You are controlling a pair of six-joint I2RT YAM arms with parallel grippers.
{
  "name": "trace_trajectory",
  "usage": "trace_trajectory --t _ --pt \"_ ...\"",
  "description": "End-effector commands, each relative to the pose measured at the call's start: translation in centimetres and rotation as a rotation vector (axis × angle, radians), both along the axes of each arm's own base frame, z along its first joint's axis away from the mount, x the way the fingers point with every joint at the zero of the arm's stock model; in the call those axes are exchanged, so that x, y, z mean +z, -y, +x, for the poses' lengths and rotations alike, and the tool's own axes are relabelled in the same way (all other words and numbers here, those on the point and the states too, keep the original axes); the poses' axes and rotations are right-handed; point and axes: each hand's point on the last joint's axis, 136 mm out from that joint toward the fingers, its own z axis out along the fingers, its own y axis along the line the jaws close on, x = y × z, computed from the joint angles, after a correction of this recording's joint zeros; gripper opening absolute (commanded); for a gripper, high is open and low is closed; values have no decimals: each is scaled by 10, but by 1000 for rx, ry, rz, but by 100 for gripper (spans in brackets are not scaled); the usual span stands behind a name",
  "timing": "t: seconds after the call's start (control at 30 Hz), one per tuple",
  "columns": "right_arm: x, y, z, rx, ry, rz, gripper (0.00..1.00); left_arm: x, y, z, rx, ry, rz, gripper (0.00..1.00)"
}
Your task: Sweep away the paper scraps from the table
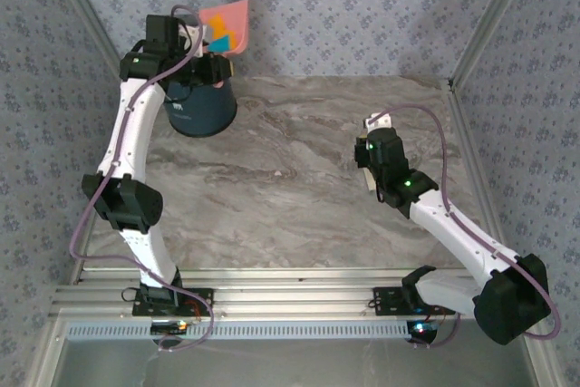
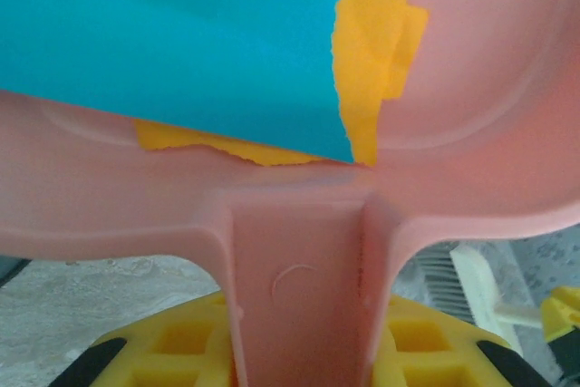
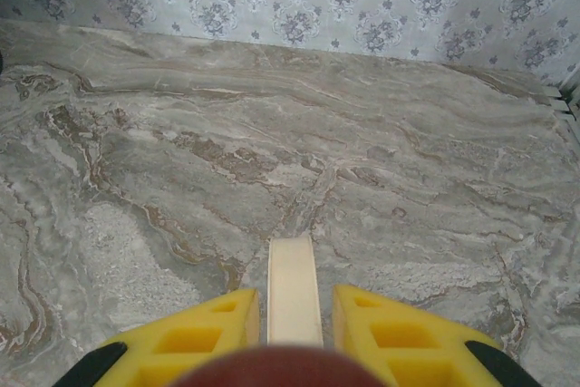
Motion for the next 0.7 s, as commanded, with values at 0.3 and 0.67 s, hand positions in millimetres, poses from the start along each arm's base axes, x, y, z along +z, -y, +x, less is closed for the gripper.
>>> trace_trajectory --t 0.3,0.67 --pt "5 5 -2 -16 11 45 0 23 -19 27 86 -41 -232 0" --pt "0 4 -1 -16 1 50 0 19 -37 44 145 -103 -339 0"
